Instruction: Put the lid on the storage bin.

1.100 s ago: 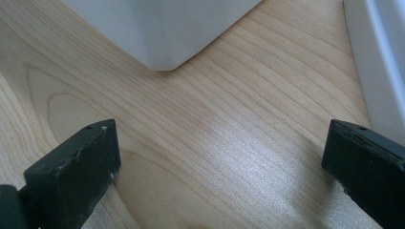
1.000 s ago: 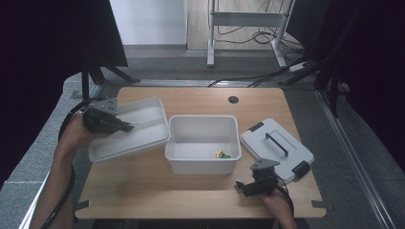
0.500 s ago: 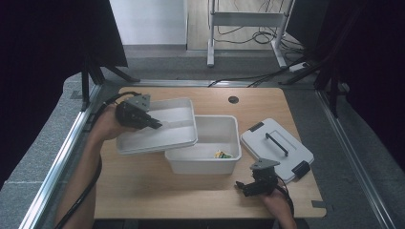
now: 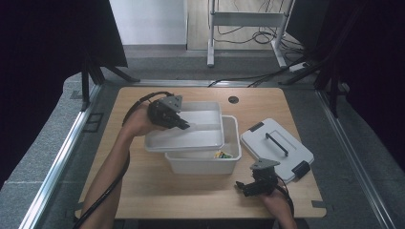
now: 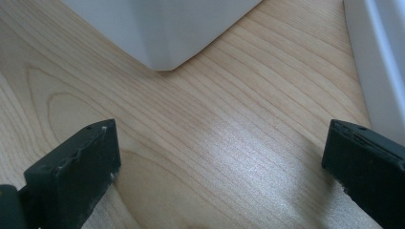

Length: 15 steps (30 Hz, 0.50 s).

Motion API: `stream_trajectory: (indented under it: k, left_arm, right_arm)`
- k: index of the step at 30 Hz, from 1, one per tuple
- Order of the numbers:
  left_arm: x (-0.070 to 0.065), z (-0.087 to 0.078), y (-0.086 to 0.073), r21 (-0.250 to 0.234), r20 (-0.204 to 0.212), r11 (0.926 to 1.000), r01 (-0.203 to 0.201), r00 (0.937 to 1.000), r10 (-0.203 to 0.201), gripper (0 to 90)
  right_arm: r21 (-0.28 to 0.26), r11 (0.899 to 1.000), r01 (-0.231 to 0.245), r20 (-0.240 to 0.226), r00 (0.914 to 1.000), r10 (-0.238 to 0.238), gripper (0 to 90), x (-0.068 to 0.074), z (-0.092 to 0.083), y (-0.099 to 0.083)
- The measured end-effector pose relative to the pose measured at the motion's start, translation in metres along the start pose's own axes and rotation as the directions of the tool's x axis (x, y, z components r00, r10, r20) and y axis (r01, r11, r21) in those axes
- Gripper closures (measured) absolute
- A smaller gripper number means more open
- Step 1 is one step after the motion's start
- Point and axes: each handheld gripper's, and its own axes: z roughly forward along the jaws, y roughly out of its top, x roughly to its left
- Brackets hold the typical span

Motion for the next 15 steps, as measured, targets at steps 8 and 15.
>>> stream_trajectory:
  k: [8,15]
  left_arm:
    - [0.003,0.034,0.020,-0.001,0.027,0.9998,-0.019,0.9995,0.019,89.1]
    - [0.002,0.057,0.025,0.019,0.038,0.9996,-0.021,0.9991,0.020,89.1]
  right_arm:
    - [0.001,1.000,0.001,-0.001,1.0000,-0.001,0.0,0.000,0.000,0.000]
    - [0.001,1.000,0.000,-0.001,1.0000,0.000,0.0,0.000,0.000,0.000]
